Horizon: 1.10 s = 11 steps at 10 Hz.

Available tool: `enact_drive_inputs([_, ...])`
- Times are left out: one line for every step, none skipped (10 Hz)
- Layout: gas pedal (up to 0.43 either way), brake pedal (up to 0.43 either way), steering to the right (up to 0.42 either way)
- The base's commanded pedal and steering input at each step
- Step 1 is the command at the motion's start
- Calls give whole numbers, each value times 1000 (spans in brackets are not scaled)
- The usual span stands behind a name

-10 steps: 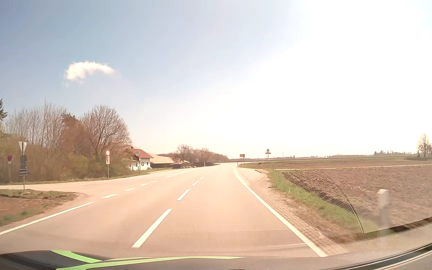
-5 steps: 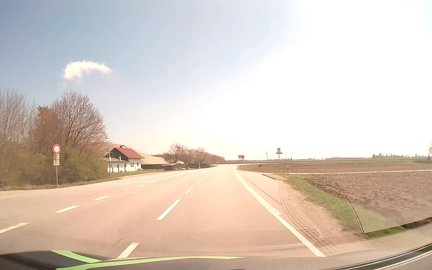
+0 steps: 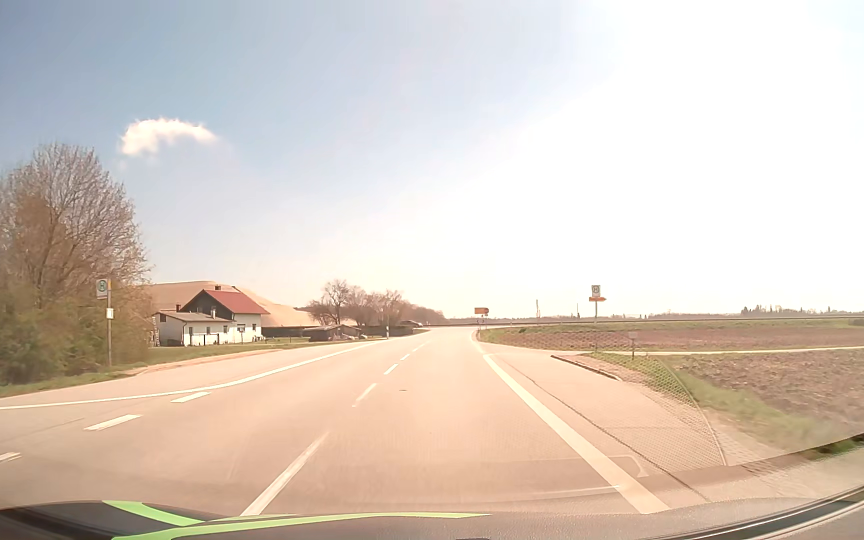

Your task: Follow the waypoints while adhering to traffic rules and regulations

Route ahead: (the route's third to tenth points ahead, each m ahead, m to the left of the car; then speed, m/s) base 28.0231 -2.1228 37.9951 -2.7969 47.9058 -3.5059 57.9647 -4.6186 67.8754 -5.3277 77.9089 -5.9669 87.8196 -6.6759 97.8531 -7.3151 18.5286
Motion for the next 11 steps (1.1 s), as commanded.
enact_drive_inputs([0, 0, 5])
enact_drive_inputs([0, 0, 5])
enact_drive_inputs([0, 0, 5])
enact_drive_inputs([0, 0, 5])
enact_drive_inputs([0, 30, 6])
enact_drive_inputs([0, 55, 7])
enact_drive_inputs([0, 61, 8])
enact_drive_inputs([0, 67, 8])
enact_drive_inputs([0, 73, 7])
enact_drive_inputs([0, 79, 8])
enact_drive_inputs([0, 104, 7])
